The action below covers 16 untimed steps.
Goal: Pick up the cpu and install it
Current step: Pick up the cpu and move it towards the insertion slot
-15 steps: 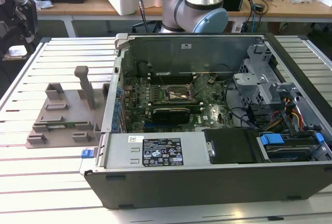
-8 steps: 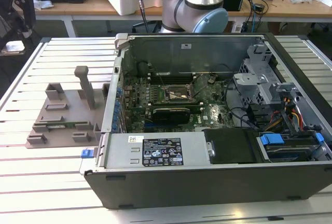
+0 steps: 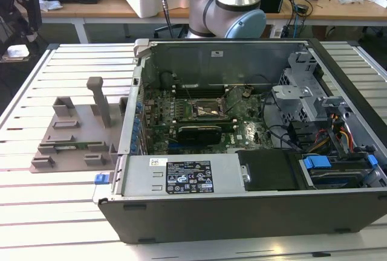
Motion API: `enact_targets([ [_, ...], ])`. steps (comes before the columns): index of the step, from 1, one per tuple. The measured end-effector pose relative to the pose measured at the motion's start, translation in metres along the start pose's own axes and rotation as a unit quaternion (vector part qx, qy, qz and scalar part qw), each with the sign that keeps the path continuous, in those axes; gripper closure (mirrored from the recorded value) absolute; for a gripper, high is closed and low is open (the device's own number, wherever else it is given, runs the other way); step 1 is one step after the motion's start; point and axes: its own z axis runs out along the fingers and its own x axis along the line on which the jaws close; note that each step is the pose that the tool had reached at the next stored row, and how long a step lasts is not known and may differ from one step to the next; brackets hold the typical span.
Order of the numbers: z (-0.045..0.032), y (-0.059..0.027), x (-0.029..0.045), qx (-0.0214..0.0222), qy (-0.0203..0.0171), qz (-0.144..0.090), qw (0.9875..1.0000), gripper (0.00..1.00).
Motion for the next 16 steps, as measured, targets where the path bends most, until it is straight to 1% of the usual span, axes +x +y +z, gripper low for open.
enact_targets([
  [2,0.0000,0.0000,-0.0002,0.0000,0.0000,0.000,1.0000,0.45],
  [5,0.0001,-0.0006,-0.0058,0.0005,0.0001,0.000,1.0000,0.45],
  [8,0.0004,-0.0016,-0.0162,0.0013,0.0001,0.000,1.0000,0.45],
  [11,0.0006,-0.0025,-0.0239,0.0017,0.0002,0.000,1.0000,0.45],
  [13,0.0008,-0.0032,-0.0308,0.0021,0.0002,0.000,1.0000,0.45],
  [14,0.0008,-0.0034,-0.0330,0.0022,0.0002,0.000,1.0000,0.45],
  [15,0.0009,-0.0039,-0.0380,0.0026,0.0003,0.000,1.0000,0.45],
  [16,0.0010,-0.0042,-0.0408,0.0029,0.0003,0.000,1.0000,0.45],
])
